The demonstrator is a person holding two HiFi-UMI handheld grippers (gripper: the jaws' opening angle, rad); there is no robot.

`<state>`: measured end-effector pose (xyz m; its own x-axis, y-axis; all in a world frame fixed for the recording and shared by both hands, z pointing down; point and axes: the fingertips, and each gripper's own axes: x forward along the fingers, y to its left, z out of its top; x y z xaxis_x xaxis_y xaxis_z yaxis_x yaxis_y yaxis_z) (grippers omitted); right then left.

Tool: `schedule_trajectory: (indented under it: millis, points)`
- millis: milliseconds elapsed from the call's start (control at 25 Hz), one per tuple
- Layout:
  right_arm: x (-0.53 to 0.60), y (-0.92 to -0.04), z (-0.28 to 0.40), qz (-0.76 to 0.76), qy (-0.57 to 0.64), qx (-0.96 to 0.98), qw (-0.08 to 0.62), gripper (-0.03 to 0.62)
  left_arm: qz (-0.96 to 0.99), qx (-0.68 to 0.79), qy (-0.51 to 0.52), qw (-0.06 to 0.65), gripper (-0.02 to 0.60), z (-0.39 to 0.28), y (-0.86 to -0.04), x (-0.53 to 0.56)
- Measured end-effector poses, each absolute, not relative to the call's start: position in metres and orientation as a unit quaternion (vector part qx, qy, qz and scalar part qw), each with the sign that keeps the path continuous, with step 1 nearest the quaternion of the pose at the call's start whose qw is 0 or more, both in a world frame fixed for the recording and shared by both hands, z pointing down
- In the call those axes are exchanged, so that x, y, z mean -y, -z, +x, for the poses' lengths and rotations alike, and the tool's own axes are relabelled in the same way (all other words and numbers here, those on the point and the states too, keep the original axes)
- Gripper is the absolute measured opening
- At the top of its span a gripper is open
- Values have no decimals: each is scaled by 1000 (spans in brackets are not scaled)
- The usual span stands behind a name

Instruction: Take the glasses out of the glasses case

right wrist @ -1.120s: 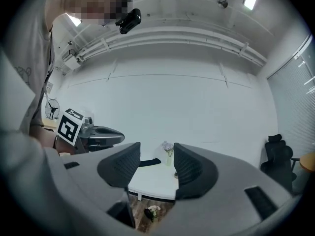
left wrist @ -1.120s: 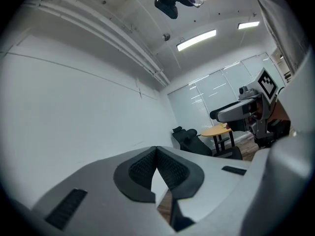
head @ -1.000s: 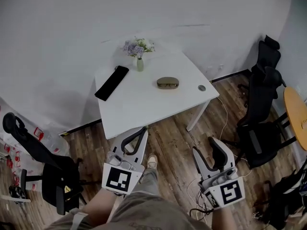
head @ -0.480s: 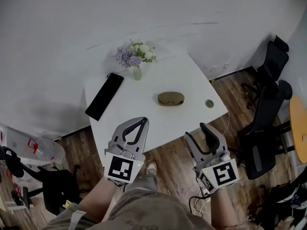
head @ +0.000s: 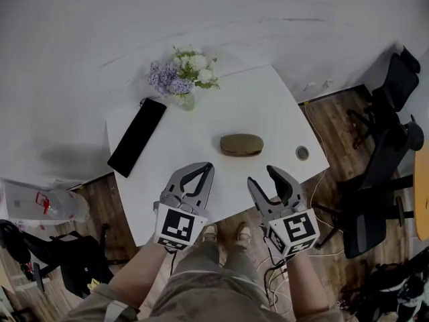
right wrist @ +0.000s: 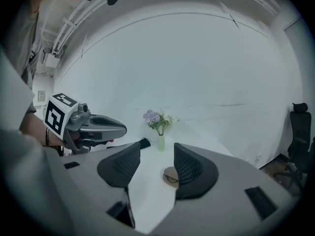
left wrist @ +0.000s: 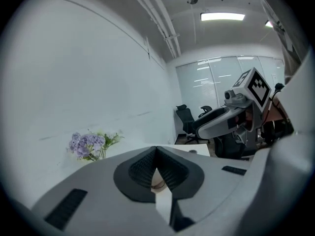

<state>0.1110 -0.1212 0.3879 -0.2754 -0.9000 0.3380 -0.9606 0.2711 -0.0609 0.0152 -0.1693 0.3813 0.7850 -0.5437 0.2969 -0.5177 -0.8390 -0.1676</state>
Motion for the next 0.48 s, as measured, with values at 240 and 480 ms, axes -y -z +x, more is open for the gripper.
schedule_trajectory:
  millis: [240, 480]
  points:
    - [145, -445, 124, 553, -176, 803, 134, 230, -940, -286, 184, 3, 14, 37, -431, 187]
    - [160, -493, 131, 509, -204, 822, 155, 230, -926, -310, 214, -23, 14, 54, -475, 202]
